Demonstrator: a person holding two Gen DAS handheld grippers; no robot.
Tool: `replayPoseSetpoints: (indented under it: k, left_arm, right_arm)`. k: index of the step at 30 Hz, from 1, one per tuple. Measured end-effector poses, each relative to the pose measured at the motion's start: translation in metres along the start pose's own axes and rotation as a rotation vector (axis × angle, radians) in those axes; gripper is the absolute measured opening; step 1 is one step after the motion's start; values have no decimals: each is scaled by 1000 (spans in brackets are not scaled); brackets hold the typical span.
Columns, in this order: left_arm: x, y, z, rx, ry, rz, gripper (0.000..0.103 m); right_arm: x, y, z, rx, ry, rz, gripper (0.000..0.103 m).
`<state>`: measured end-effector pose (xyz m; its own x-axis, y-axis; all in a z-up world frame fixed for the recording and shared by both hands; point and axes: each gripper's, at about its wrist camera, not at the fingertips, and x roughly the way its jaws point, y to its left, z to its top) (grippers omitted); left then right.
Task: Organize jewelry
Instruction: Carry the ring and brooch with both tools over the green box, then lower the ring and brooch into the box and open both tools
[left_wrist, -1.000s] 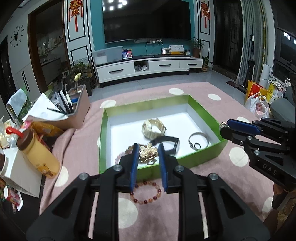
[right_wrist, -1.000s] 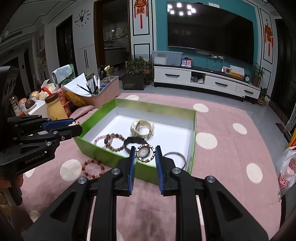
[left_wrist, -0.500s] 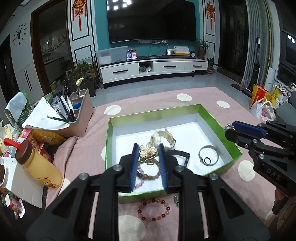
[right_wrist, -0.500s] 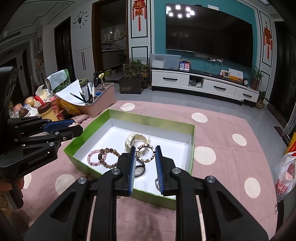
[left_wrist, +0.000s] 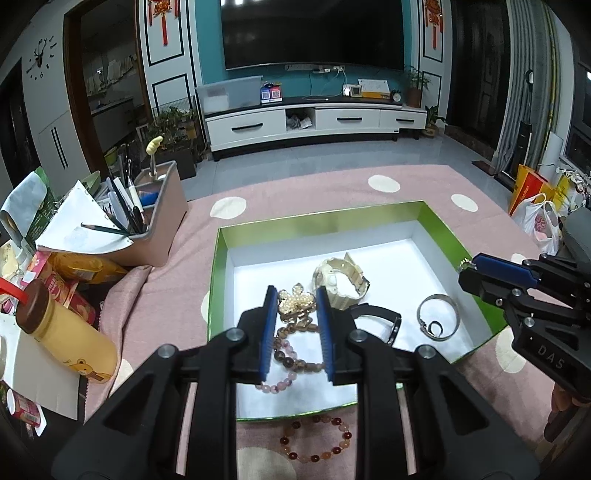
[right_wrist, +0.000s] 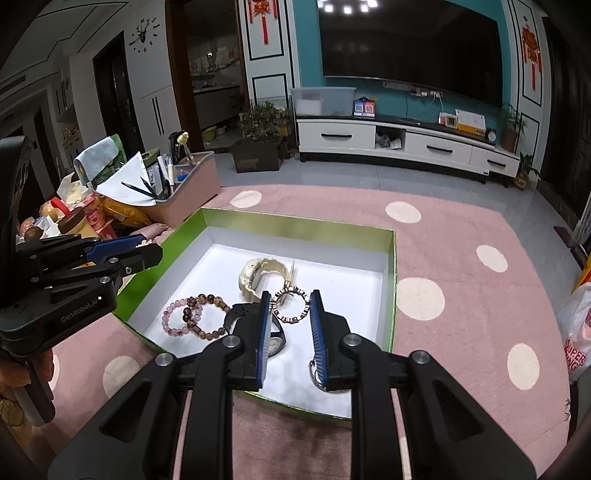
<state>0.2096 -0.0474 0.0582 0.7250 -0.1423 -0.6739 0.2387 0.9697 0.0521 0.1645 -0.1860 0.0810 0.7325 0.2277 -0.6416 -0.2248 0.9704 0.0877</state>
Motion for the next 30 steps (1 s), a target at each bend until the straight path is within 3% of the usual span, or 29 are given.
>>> replayPoseSetpoints:
  k: [30]
  left_arm:
    - [54,5,-8,-26,154,33,21]
  right_arm:
    - [46,-3,-11,-26,140,-21,20]
